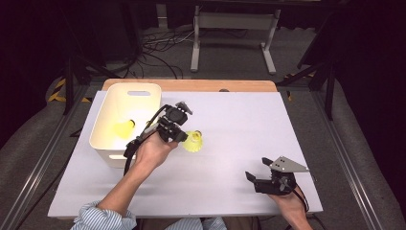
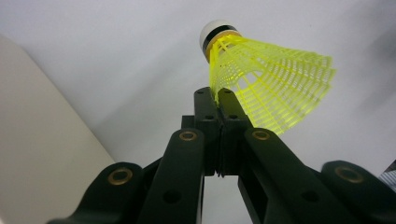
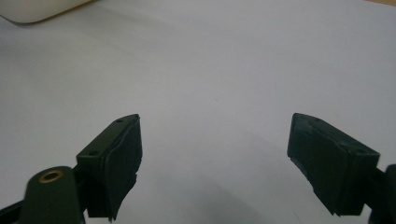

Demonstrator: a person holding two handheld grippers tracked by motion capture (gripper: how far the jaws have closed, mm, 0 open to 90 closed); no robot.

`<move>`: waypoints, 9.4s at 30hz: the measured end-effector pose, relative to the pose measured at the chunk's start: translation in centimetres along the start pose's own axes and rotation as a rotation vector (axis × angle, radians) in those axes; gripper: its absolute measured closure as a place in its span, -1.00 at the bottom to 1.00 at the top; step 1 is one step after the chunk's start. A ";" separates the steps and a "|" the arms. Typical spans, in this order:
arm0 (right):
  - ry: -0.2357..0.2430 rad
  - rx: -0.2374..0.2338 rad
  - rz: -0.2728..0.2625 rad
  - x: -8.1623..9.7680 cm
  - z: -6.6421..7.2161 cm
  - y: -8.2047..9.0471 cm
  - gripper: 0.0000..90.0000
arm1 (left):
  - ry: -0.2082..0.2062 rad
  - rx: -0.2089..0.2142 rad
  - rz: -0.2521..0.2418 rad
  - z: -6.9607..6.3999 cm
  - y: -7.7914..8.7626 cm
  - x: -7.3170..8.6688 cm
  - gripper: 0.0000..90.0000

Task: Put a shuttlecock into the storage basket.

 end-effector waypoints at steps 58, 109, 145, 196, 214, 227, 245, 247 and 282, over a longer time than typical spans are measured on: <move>-0.037 0.055 -0.049 1.2 -1.5 1.1 -0.72 | 0.060 0.018 -0.003 3.2 1.9 -1.1 0.98; -0.032 0.057 -0.052 1.2 -1.4 1.0 -0.72 | 0.125 -0.018 -0.036 6.7 4.5 -1.7 0.98; -0.031 0.053 -0.050 1.2 -1.4 0.9 -0.72 | 0.201 -0.040 -0.084 9.8 6.9 -0.4 0.98; -0.031 0.052 -0.050 1.2 -1.4 0.8 -0.72 | 0.312 -0.082 -0.077 14.4 6.2 2.8 0.98; -0.032 0.049 -0.052 1.1 -1.4 0.9 -0.72 | 0.336 -0.101 -0.037 15.5 4.1 3.3 0.98; -0.043 0.051 -0.066 1.1 -1.5 1.1 -0.72 | 0.337 -0.105 -0.009 15.9 2.7 3.2 0.97; -0.044 0.050 -0.066 1.1 -1.5 1.1 -0.72 | 0.335 -0.080 0.051 16.0 1.3 3.6 0.72; -0.046 0.050 -0.066 1.1 -1.6 1.1 -0.72 | 0.331 -0.081 0.052 15.9 1.3 3.6 0.62; -0.038 0.049 -0.064 1.1 -1.5 1.0 -0.72 | 0.335 -0.078 0.002 15.7 3.9 4.7 -0.01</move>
Point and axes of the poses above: each handheld gripper's, and its own axes: y roughly backward along the jaws, x roughly out of its underside, z roughly to its left, the point moved 7 cm from there along -y, roughly forward along the jaws, and after that the axes turned 10 degrees about z, right-handed, at the moved point
